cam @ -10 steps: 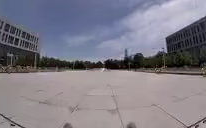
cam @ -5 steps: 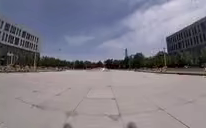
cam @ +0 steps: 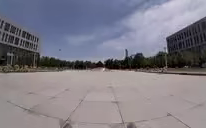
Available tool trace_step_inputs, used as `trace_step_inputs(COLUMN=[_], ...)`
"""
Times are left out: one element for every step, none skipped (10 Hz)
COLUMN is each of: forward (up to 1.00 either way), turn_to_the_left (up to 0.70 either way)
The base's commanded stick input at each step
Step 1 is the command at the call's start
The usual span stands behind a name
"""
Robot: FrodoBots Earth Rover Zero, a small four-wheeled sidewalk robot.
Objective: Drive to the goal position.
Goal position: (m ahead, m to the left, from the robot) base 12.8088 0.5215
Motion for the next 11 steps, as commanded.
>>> trace_step_inputs(forward=[0.45,0.45,0.45,0.45,0.45,0.45,0.45,0.45,0.45,0.45,0.45], turn_to_the_left=[0.00,0.00,0.00,0.00,0.00,0.00,0.00,0.00,0.00,0.00,0.00])
